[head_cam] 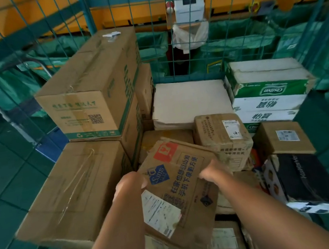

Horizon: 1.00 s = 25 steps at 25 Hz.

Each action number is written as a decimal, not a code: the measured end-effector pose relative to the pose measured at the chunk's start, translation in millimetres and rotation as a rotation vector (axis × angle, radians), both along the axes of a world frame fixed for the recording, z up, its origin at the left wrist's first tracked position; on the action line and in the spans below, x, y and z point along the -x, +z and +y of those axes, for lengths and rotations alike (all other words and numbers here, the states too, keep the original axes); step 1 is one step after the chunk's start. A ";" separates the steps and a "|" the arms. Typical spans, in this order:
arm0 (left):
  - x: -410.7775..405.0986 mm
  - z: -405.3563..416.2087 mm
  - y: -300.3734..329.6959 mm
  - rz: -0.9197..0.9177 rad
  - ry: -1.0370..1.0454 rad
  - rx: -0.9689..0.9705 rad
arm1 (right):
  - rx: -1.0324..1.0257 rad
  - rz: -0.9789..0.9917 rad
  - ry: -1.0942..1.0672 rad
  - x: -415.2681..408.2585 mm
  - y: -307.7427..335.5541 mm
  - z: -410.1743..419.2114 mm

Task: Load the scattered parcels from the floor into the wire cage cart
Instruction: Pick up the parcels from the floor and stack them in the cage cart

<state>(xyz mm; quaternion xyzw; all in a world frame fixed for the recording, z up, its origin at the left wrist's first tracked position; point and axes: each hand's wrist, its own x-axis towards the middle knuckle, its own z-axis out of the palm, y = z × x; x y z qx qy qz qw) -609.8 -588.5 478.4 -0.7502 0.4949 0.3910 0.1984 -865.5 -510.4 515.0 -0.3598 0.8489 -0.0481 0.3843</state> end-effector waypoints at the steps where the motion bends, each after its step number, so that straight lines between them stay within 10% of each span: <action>1: -7.1 -20.7 -17.3 -0.014 -0.013 0.018 | 0.040 0.008 0.022 -7.6 22.1 4.7; 10: 4.1 21.7 133.2 -0.005 0.157 0.427 | 0.392 -0.102 0.154 -17.4 68.1 -19.4; 25: 17.0 -65.5 77.3 -0.193 -0.297 0.511 | 0.468 0.053 0.434 -2.3 28.4 -146.6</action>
